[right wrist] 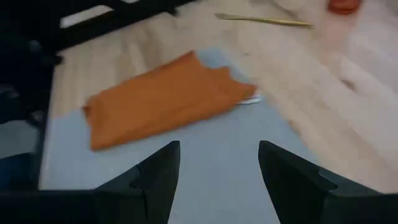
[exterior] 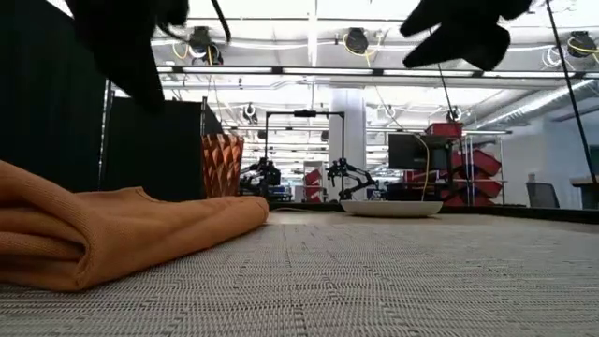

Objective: Set table place
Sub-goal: Fold the orange table napkin

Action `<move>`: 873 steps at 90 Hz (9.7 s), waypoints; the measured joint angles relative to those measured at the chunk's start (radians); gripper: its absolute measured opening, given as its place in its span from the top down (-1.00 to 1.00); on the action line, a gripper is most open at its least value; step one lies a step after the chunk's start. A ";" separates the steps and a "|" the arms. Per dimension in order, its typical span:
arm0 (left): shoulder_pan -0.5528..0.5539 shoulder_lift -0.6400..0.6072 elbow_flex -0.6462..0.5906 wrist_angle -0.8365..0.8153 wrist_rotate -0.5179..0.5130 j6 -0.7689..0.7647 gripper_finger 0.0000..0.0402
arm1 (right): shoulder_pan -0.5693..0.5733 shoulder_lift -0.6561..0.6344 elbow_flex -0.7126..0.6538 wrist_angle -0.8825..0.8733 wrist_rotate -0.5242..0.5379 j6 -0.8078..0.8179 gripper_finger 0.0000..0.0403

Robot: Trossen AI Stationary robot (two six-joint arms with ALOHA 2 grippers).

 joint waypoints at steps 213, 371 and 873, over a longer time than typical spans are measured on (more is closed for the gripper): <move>0.084 -0.128 -0.522 0.691 0.351 -0.551 0.08 | 0.087 -0.001 0.000 0.066 -0.033 -0.158 -0.01; 0.181 -0.005 -0.075 0.373 0.352 0.116 1.00 | 0.087 0.002 0.000 0.065 -0.005 -0.158 -0.01; -0.255 0.139 -0.106 0.470 0.154 -0.063 0.13 | -0.224 0.278 0.027 0.299 -0.374 -0.008 -0.01</move>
